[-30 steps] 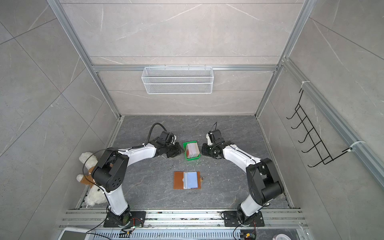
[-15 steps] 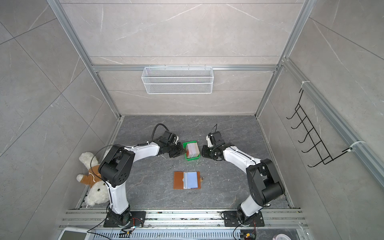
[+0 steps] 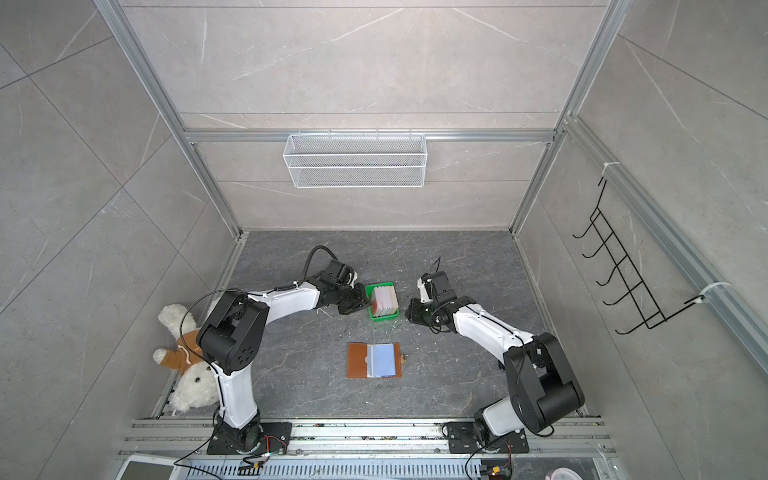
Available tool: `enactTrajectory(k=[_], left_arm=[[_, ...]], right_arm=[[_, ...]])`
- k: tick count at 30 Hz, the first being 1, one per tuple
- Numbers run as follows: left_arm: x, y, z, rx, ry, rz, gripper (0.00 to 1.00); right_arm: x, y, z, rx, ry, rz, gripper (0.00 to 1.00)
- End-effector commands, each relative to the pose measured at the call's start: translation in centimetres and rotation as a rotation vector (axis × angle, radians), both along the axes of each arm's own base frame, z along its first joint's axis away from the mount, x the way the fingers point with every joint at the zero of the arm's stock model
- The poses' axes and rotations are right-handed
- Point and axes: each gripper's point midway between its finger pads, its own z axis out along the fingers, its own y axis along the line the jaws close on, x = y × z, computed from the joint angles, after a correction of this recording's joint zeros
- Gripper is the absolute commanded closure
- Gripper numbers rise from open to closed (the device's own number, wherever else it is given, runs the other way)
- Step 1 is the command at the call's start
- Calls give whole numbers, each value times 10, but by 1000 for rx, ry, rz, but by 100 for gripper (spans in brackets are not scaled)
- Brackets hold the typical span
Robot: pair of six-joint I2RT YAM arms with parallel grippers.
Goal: Put the credit cards into the card holder
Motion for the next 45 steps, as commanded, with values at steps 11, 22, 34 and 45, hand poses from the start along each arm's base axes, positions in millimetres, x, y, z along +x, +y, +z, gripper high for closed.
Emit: enactTrajectory(k=[11,22,34,45], left_arm=[[-27,8,10,70,1,-39,94],[-56,14,12,58,15,-91,95],[-67,10,28,26,-6,-89,86],[-64,14,48,19,-56,-100,83]], right_arm=[[-23,-10,13,-3,-27,-15,73],[-45,-10,11,-9,-20,4,73],[-49,6,28,-9,-58,21,72],[-34,29,36,-115,-76,53,47]])
